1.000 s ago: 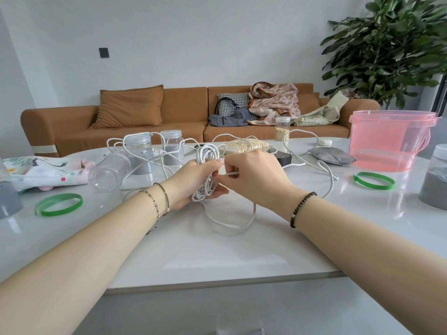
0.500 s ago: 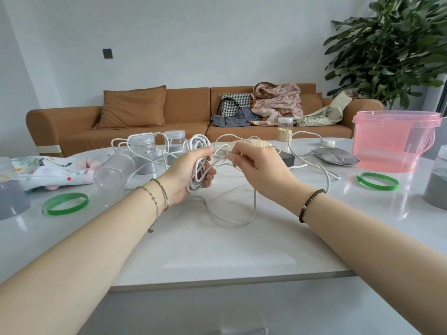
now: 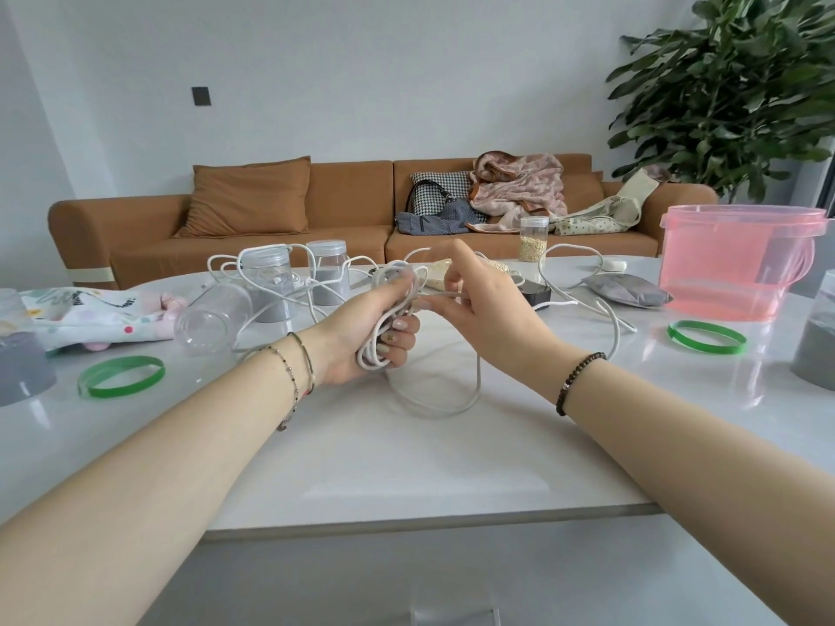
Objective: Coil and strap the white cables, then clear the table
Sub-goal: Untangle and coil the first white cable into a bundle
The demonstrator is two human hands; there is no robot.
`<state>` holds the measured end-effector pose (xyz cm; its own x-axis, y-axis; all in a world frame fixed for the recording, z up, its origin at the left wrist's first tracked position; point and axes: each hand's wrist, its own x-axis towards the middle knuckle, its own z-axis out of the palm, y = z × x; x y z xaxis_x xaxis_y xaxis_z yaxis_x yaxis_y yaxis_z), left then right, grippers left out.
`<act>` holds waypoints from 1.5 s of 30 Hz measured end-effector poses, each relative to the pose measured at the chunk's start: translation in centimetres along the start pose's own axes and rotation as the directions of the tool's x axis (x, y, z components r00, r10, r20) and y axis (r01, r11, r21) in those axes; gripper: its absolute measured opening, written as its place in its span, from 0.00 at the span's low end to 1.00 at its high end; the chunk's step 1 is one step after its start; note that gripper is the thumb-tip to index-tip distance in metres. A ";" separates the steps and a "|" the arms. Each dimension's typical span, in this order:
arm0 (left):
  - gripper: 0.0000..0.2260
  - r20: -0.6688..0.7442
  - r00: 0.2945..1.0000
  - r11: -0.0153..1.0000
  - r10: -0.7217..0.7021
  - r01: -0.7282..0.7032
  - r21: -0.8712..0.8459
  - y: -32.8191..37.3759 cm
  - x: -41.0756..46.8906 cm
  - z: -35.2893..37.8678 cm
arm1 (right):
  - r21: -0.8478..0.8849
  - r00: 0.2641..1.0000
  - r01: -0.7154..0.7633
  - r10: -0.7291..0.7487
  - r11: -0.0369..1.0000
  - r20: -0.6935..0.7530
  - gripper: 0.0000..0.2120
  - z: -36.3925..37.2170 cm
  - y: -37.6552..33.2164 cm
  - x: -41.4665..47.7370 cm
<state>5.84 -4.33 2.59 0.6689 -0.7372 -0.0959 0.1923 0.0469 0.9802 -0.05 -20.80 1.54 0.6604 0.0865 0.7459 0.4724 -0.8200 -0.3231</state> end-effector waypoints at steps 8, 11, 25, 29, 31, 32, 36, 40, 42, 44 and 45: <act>0.29 0.268 0.955 0.985 -0.129 0.155 -0.077 0.5 -1.1 0.1 | -0.012 0.990 0.127 -0.126 0.992 0.057 0.18 0.0 -0.2 -0.1; 0.23 0.443 0.889 0.975 -0.118 0.188 -0.118 0.7 -1.5 -0.4 | 0.044 0.993 0.093 -0.096 0.995 0.071 0.17 0.0 -0.5 -0.1; 0.08 0.359 0.918 0.971 -0.168 0.091 0.221 -0.3 -1.3 0.2 | 0.131 0.999 -0.036 0.039 0.991 -0.021 0.15 0.3 -1.4 -0.1; 0.06 0.275 0.960 0.940 -0.058 -0.041 0.339 -0.4 -1.1 0.6 | 0.170 0.991 -0.071 0.089 0.983 -0.103 0.13 0.4 -1.1 0.1; 0.06 0.205 0.979 0.925 -0.002 -0.077 0.372 -0.6 -0.8 0.7 | 0.205 0.980 -0.109 0.139 0.973 -0.139 0.12 0.4 -0.8 0.1; 0.06 0.183 0.983 0.915 0.031 -0.101 0.391 -0.7 -0.7 0.8 | 0.206 0.973 -0.131 0.166 0.970 -0.162 0.12 0.3 -0.6 0.2; 0.11 0.156 0.968 0.841 0.194 -0.246 0.482 -1.0 -0.1 0.9 | 0.203 0.950 -0.192 0.234 0.960 -0.208 0.12 0.4 0.3 0.4; 0.14 0.200 0.934 0.790 0.295 -0.356 0.499 -1.4 0.3 1.0 | 0.221 0.947 -0.199 0.246 0.955 -0.208 0.12 0.2 0.7 0.4; 0.14 0.181 0.934 0.802 0.308 -0.357 0.478 -1.5 0.5 1.2 | 0.208 0.942 -0.192 0.240 0.959 -0.234 0.12 0.0 0.8 0.4; 0.15 0.143 0.942 0.822 0.302 -0.334 0.462 -1.6 0.6 1.4 | 0.164 0.946 -0.172 0.210 0.971 -0.247 0.14 -0.1 0.9 0.4; 0.15 0.130 0.947 0.835 0.295 -0.322 0.447 -1.6 0.6 1.5 | 0.098 0.955 -0.151 0.171 0.984 -0.242 0.15 -0.1 1.0 0.4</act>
<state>4.83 -5.89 1.21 0.5963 -0.7717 0.2211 -0.3755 -0.0247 0.9265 0.62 -21.68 1.59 0.5700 -0.1946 0.7983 0.4221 -0.7642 -0.4877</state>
